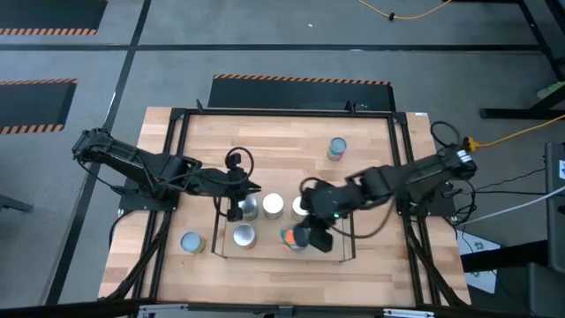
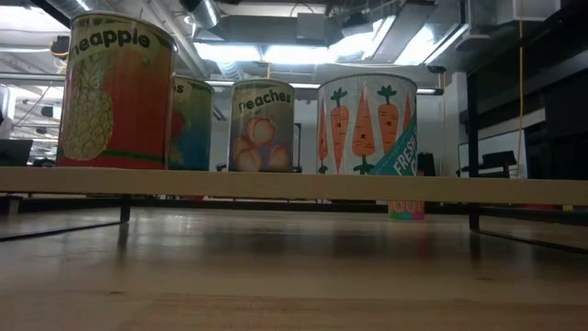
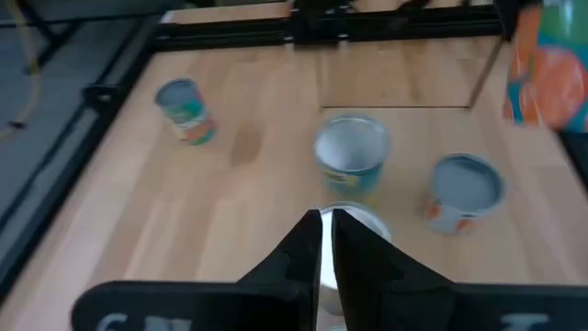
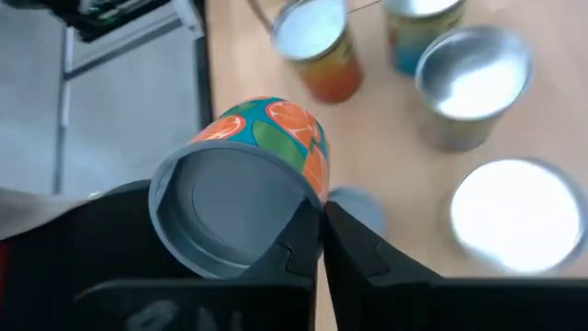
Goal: Pick and place cans onto a shelf
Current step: Put the white green canned oranges on the shelf
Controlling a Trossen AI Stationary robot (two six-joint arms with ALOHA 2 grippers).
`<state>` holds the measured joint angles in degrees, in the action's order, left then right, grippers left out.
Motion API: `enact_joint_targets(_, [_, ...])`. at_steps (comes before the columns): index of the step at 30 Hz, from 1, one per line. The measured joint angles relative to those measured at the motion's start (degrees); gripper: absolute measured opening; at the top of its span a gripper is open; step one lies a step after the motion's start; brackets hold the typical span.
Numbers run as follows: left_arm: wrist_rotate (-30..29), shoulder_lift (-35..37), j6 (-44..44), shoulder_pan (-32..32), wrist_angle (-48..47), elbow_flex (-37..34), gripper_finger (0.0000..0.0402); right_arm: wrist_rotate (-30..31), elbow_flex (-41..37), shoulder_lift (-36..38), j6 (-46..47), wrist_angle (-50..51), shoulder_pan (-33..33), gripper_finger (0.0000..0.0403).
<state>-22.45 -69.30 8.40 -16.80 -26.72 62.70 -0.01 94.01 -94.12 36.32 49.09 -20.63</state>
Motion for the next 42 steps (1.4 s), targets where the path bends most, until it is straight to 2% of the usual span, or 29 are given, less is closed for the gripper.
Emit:
enact_joint_targets(5, [-3.99, 0.00, 0.02, 0.00, -3.20, 0.00, 0.0020, -0.09, 1.61, -5.25, -5.15, -0.03, 3.69, 0.0012])
enact_joint_targets(11, [-6.72, 0.00, 0.44, 0.00, -6.12, 0.00, 0.0007, -0.15, 1.63, -9.77, -5.53, -0.05, 6.38, 0.0013])
enact_joint_targets(17, [-6.96, 0.00, 0.44, 0.00, -6.21, 0.00, 0.0002, -3.01, 1.63, -13.15, -7.02, -3.89, 7.02, 0.0013])
enact_joint_targets(30, [-6.92, 0.00, 0.44, 0.00, -6.33, 0.00, 0.0022, -3.19, 1.69, -17.95, -7.00, -6.14, 6.85, 0.0013])
enact_joint_targets(42, [-6.91, 0.00, 0.46, 0.00, -6.34, 0.00, 0.0001, -2.64, 1.61, -18.99, -7.02, -6.92, 6.07, 0.0013])
